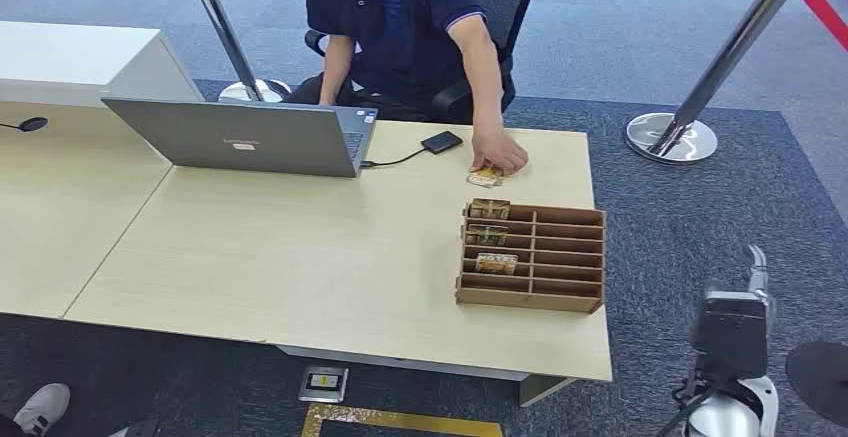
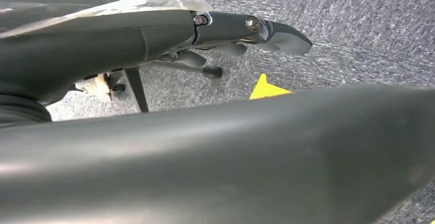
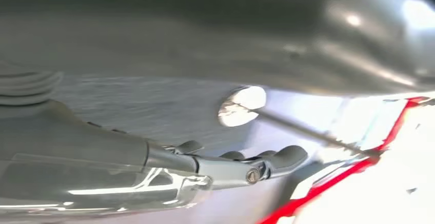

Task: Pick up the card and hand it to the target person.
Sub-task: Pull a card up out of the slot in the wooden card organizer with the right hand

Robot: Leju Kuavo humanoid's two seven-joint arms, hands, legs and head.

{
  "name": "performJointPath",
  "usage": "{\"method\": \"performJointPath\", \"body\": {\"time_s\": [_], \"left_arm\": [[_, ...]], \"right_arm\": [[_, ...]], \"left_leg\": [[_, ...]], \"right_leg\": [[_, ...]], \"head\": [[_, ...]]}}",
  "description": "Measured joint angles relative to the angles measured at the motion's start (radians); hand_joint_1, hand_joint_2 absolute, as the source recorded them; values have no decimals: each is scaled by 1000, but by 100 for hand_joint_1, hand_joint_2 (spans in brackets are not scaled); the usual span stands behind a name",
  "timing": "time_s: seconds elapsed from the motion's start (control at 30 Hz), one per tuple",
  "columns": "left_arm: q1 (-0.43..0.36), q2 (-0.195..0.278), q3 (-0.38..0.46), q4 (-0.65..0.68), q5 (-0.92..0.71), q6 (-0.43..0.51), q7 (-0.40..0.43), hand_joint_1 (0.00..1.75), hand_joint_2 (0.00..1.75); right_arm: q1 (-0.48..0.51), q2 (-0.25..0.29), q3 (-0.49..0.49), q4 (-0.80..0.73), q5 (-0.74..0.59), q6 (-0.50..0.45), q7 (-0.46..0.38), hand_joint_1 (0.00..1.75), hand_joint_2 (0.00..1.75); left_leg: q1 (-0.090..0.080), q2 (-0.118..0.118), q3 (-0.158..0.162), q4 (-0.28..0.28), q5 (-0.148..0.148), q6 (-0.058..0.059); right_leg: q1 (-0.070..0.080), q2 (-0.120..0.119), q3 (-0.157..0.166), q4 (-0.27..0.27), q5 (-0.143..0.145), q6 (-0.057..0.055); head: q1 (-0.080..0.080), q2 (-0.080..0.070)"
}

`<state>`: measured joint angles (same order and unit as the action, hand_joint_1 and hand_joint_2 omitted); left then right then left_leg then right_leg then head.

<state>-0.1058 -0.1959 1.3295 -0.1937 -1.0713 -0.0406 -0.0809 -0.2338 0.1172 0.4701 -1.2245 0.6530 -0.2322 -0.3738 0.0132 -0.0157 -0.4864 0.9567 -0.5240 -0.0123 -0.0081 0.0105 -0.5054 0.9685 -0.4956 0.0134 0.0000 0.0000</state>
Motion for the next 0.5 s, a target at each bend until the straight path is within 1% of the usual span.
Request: {"method": "performJointPath", "body": {"time_s": [0.07, 0.13, 0.2, 0.3, 0.4, 0.5], "left_arm": [[0, 0, 0, 0, 0, 0, 1, 0, 0], [0, 0, 1, 0, 0, 1, 1, 0, 0], [0, -1, 2, 0, 0, 2, 1, 0, 0], [0, -1, 0, 0, -2, 5, 0, 0, 0], [-1, 1, -2, 0, -5, 5, 2, 0, 0], [-1, 5, -1, 0, -4, 5, 4, 0, 0]], "right_arm": [[0, 1, 2, 22, 11, -16, -3, 0, 0], [-2, 4, 11, 67, 55, -69, -2, 0, 87], [-4, 6, 25, 108, 130, -137, 12, 0, 175], [4, 6, 50, 157, 239, -192, 39, 0, 175], [25, -1, 72, 175, 311, -211, 57, 0, 175], [46, -17, 89, 160, 372, -217, 77, 0, 175]], "left_leg": [[0, 0, 1, 0, 0, 0], [0, 0, 1, 0, 0, 0], [0, 0, 1, -1, 0, 0], [1, -1, 2, -1, 0, 0], [1, -2, 2, -1, 0, 0], [1, -2, 2, -1, 0, 0]], "right_leg": [[0, 0, 1, 0, 0, 0], [0, 0, 1, 0, 0, 0], [0, 0, 1, -1, 0, 0], [0, -1, 2, -1, 0, 0], [1, -2, 3, -2, 0, 0], [1, -2, 3, -2, 0, 0]], "head": [[0, 0], [0, 0], [0, 0], [0, 0], [0, 0], [0, 0]]}}
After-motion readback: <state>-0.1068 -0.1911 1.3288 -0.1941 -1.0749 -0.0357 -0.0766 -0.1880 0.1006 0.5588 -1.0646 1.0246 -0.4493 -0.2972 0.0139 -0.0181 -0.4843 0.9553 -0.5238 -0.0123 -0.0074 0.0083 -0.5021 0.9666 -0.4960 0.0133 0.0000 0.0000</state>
